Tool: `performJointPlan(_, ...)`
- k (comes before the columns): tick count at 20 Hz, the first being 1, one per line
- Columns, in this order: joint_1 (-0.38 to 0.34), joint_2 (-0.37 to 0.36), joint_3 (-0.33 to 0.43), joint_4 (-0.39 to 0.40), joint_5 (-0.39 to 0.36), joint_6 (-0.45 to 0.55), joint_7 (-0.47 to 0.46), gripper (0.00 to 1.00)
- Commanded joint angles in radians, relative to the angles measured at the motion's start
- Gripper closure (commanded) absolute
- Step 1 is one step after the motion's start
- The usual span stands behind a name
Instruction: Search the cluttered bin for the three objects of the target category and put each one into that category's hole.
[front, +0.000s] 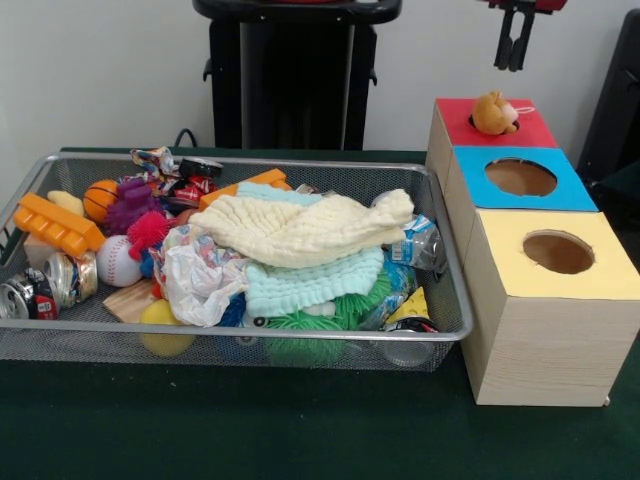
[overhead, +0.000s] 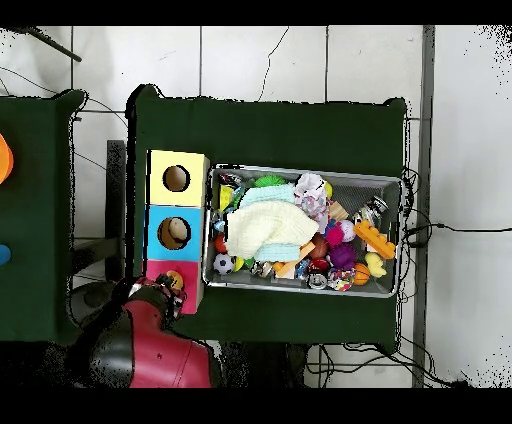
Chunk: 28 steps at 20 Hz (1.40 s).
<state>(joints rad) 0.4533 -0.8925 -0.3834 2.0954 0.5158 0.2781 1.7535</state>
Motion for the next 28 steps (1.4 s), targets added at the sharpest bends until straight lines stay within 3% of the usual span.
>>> performJointPlan(1, -0.015, 0.003, 0.010, -0.046, -0.103, 0.184, 0.116, 1.00)
performJointPlan(16, -0.044, 0.006, 0.060, -0.002, -0.120, 0.109, 0.139, 1.00)
performJointPlan(28, -0.053, 0.100, 0.122, 0.021, -0.107, -0.038, 0.177, 1.00)
